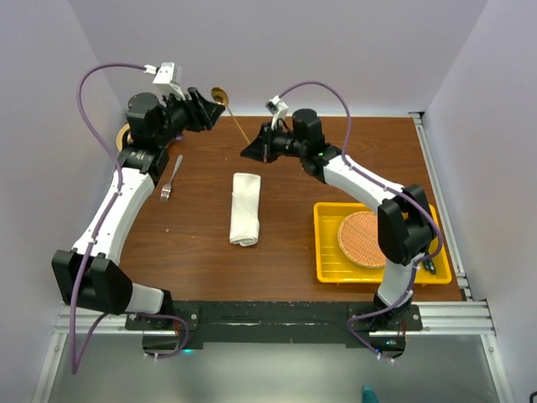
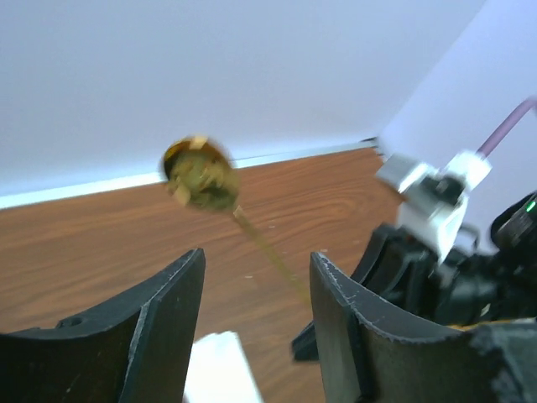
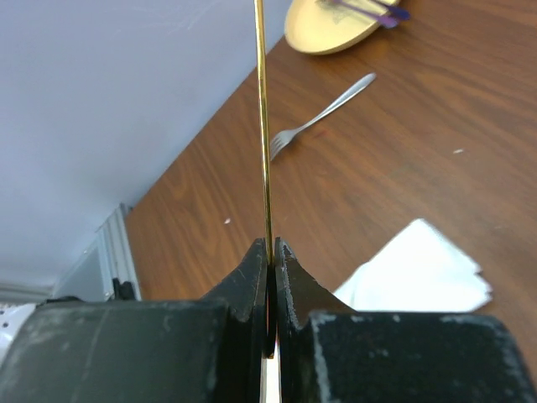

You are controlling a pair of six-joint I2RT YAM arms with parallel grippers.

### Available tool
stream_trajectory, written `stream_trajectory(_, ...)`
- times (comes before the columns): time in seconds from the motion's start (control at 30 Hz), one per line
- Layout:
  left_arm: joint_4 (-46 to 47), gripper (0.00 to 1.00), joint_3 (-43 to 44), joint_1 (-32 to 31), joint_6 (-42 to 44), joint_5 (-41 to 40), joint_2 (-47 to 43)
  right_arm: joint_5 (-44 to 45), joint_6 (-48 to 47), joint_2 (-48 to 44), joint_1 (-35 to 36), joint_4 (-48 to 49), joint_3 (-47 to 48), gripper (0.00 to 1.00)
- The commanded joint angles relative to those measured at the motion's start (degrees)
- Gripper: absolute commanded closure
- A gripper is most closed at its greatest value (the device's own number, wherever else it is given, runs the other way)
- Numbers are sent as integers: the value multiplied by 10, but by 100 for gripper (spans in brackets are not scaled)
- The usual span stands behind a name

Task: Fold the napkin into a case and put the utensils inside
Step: Pass from the right arm to the left

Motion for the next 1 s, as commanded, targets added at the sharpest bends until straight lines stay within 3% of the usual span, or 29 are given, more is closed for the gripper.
stream_trajectory(0.0, 71, 43, -6, 2, -144, 44, 13, 39, 17, -50, 33, 91, -49, 100)
stream_trajectory(0.43, 25, 50, -37, 2, -221, -3, 14, 120, -2, -85, 52, 70, -76, 100)
stream_trajectory(0.97, 45, 65, -25, 2, -230, 15, 43, 89, -3, -78, 62, 79, -73, 100)
